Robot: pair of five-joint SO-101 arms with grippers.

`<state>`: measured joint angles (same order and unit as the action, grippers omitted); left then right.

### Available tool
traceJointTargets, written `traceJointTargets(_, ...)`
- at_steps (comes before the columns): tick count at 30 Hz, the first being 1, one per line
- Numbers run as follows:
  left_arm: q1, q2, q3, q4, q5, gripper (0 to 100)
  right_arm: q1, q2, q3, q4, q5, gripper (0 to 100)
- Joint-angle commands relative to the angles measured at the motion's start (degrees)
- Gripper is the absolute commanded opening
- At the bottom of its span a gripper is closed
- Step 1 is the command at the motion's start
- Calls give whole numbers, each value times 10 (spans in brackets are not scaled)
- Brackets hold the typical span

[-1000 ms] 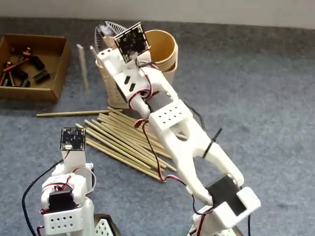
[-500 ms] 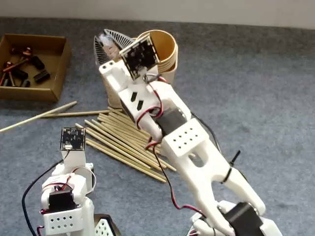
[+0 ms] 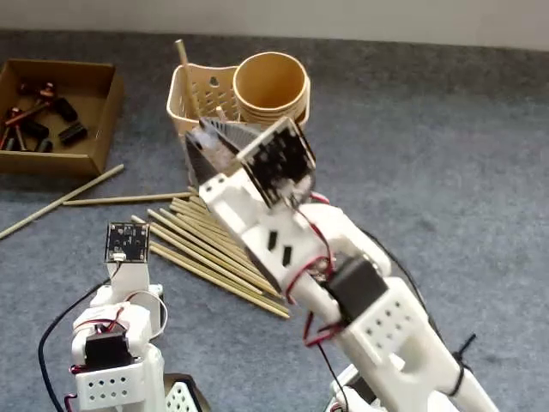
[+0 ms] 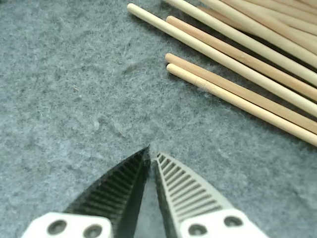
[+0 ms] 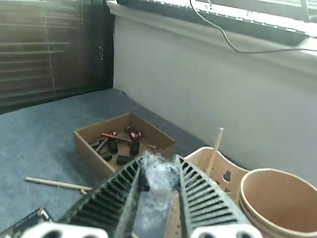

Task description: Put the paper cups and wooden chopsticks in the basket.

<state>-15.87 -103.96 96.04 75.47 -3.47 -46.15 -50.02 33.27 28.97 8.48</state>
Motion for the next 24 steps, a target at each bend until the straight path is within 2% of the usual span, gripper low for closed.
traceJointTargets(1,9,-1,11,2,-5,5,-1,-105,58,40,-4,40)
traceJointTargets(3,9,-1,11,2,-5,5,-1,-163,111,46,-1,4)
traceJointTargets(8,11,-1,11,2,-4,5,19,-303,238,47,-1,5)
traceJointTargets(13,9,-1,11,2,-4,5,75,-412,349,47,-1,5)
traceJointTargets(18,7,-1,-6,2,-4,5,126,-498,447,47,-2,5)
traceJointTargets(24,-17,-2,-14,-37,-5,5,135,-556,542,45,-4,5)
